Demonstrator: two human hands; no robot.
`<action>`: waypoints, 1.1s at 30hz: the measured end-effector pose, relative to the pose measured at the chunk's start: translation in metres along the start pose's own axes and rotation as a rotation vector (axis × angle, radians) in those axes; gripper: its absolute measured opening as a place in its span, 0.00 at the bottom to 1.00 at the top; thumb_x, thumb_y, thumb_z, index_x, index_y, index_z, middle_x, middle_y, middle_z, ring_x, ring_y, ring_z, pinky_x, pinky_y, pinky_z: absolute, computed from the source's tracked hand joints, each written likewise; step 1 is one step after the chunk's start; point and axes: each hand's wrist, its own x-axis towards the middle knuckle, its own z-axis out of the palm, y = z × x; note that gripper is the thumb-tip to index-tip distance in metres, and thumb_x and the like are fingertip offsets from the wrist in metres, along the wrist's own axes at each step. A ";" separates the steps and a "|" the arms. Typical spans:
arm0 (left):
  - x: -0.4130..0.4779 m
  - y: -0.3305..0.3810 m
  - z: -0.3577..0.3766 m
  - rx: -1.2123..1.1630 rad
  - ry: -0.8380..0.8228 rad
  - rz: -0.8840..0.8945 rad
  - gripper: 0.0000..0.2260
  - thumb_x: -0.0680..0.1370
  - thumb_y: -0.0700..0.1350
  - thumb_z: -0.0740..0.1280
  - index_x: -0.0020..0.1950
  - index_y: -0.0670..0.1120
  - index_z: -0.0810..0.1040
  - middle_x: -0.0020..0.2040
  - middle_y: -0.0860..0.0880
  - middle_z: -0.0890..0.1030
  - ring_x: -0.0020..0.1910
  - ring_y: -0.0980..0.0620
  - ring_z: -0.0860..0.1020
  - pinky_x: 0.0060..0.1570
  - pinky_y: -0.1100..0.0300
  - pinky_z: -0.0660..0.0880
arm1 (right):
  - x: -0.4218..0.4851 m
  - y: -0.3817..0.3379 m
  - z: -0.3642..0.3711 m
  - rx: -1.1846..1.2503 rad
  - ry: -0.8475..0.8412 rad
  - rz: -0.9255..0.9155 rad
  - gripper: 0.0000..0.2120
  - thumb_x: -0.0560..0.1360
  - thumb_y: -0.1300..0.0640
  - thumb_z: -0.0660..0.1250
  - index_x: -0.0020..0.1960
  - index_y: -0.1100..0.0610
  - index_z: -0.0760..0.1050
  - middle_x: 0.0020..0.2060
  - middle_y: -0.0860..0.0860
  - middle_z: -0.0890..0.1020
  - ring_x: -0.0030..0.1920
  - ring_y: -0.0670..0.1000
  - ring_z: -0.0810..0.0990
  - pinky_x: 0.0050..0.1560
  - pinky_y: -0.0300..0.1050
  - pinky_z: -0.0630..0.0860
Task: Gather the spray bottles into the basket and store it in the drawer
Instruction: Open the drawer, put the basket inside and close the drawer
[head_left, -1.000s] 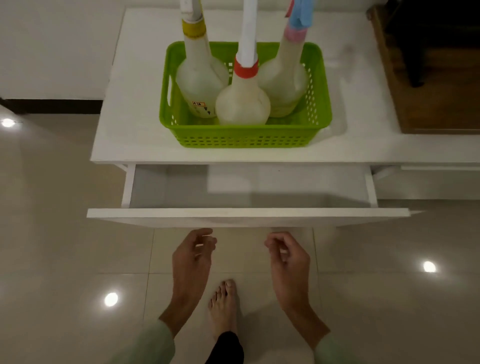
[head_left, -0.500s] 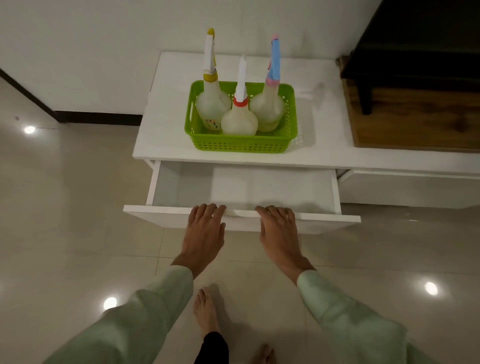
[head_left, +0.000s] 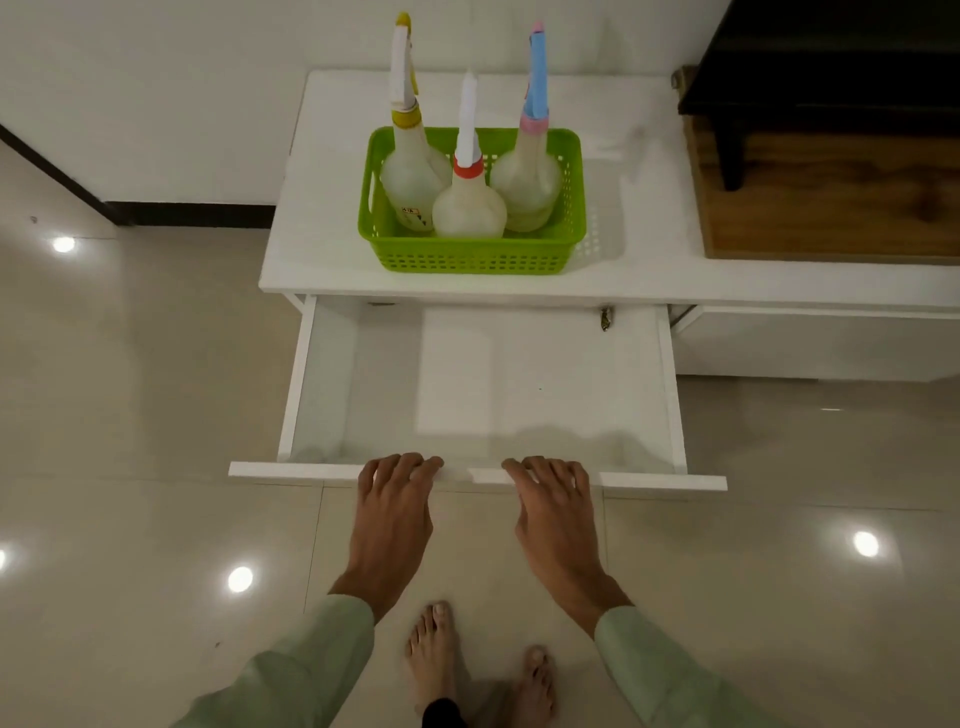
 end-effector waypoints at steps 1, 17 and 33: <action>-0.004 -0.001 0.001 0.006 -0.001 0.001 0.19 0.73 0.33 0.69 0.61 0.48 0.80 0.54 0.50 0.82 0.56 0.48 0.79 0.63 0.49 0.72 | -0.003 0.000 0.000 0.005 -0.006 -0.004 0.27 0.67 0.70 0.69 0.63 0.52 0.78 0.52 0.48 0.82 0.53 0.54 0.79 0.63 0.52 0.71; 0.149 0.018 -0.127 -0.671 0.282 -0.256 0.17 0.82 0.51 0.60 0.69 0.46 0.72 0.62 0.47 0.78 0.59 0.48 0.78 0.59 0.44 0.76 | 0.141 -0.012 -0.137 0.675 0.397 0.193 0.18 0.80 0.59 0.67 0.69 0.57 0.72 0.64 0.52 0.75 0.66 0.54 0.74 0.66 0.55 0.73; 0.305 -0.021 -0.135 -0.557 0.043 -0.426 0.21 0.76 0.37 0.59 0.69 0.42 0.65 0.63 0.39 0.76 0.59 0.35 0.75 0.55 0.40 0.76 | 0.295 0.001 -0.154 0.651 0.150 0.573 0.22 0.73 0.63 0.58 0.66 0.52 0.69 0.51 0.56 0.78 0.55 0.64 0.77 0.51 0.56 0.76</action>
